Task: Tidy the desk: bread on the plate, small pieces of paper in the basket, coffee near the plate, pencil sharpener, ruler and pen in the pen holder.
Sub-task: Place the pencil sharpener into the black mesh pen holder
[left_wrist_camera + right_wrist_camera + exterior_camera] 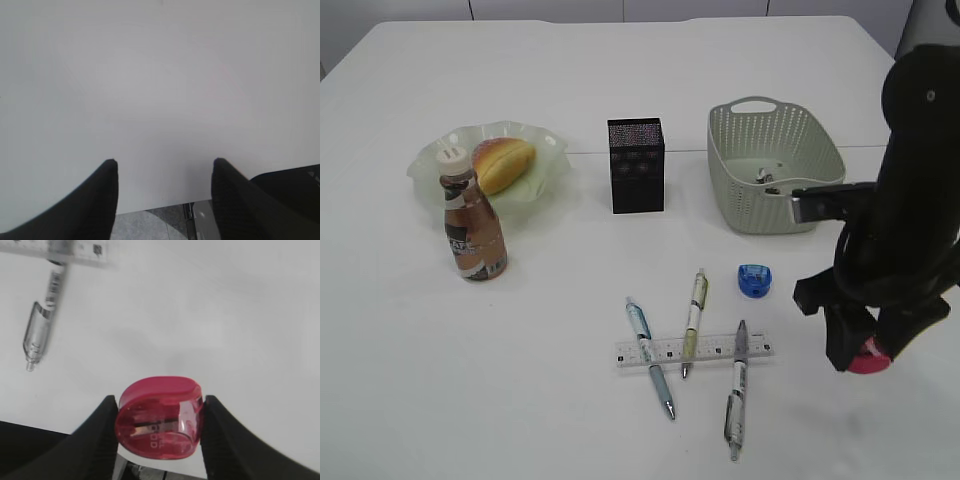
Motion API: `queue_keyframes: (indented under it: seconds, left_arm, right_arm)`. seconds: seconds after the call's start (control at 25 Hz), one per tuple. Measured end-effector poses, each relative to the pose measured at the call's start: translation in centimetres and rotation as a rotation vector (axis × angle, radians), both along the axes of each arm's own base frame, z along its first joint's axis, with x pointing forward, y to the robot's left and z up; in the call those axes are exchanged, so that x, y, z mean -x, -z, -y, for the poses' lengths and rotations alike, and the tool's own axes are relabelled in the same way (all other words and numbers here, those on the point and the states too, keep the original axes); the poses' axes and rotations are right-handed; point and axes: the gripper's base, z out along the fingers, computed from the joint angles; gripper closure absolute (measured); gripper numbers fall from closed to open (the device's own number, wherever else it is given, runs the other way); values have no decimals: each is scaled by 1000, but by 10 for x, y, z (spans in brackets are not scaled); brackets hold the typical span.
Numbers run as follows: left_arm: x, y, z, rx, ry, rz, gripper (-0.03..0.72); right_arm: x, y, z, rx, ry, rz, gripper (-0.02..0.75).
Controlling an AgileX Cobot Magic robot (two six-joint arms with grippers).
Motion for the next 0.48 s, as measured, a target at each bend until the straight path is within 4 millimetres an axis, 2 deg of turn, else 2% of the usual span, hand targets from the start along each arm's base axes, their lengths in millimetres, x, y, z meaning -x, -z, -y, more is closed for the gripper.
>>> queue_keyframes:
  seconds: [0.2,0.48]
  left_arm:
    - [0,0,0,0,0,0,262]
    - [0,0,1,10,1,-3,262]
  right_arm:
    - [-20,-32,-6,-45,-168,107,369]
    - [-51,-91,-15,-87,-201,330,369]
